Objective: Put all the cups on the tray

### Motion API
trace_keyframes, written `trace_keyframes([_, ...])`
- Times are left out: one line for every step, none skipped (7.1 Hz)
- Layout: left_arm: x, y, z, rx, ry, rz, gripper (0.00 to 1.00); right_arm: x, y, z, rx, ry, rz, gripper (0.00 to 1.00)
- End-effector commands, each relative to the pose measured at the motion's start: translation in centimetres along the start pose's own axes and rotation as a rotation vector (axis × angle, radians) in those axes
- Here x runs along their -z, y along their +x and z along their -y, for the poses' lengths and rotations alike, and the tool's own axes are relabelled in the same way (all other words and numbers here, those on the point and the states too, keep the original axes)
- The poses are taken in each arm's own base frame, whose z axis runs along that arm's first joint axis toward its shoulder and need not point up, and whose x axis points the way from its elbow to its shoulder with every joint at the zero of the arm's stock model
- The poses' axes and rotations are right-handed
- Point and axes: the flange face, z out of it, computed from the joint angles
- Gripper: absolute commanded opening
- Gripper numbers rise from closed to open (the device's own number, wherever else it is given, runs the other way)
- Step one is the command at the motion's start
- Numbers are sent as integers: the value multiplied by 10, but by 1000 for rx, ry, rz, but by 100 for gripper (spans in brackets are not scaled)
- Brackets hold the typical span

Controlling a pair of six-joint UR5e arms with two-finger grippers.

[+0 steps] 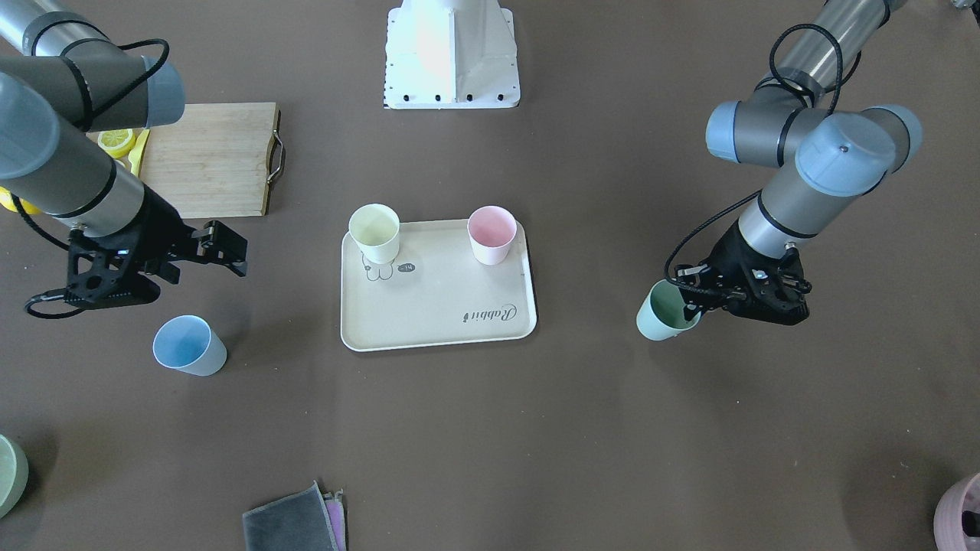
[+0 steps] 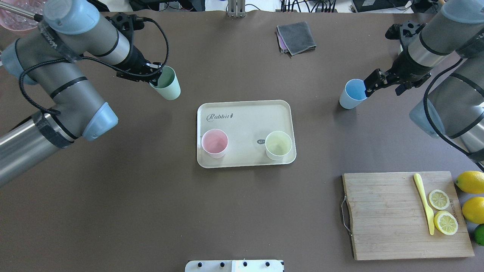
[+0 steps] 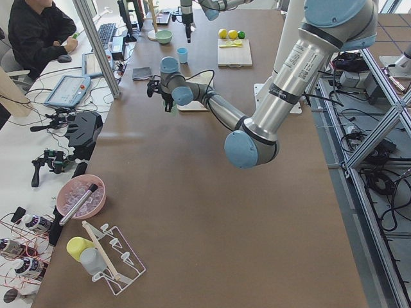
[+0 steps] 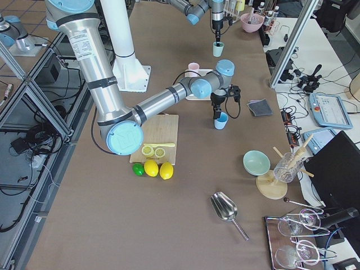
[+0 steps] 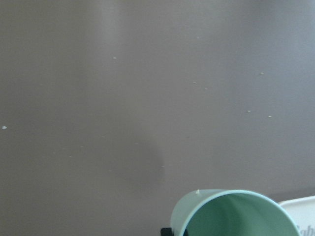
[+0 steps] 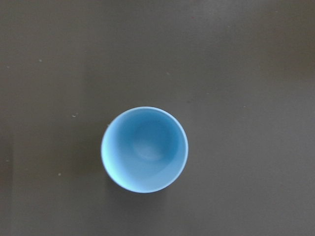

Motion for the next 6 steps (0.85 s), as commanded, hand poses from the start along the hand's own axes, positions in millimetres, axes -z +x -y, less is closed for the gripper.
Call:
trace_keyframes([-25,61,-36,52,27,25,0,-38,36,19,29,17,-56,100])
trace_keyframes([-23,65,-36,57,30,21,0,-51,42,25,38,42,-35,100])
trace_keyframes([-22,65,-36,57,29,23,0,-54,28,26,14,42,-22,100])
trace_keyframes([-18,69,-38,55,31,19,0,-59,17,24,4,35,-17,100])
trace_keyframes([-32,78,-55,36,29,35,0,-57,11,26,4,40,-12,100])
trace_keyframes([-44,89,-71,17,38,46,0,-55,6,30,5,43,-8,100])
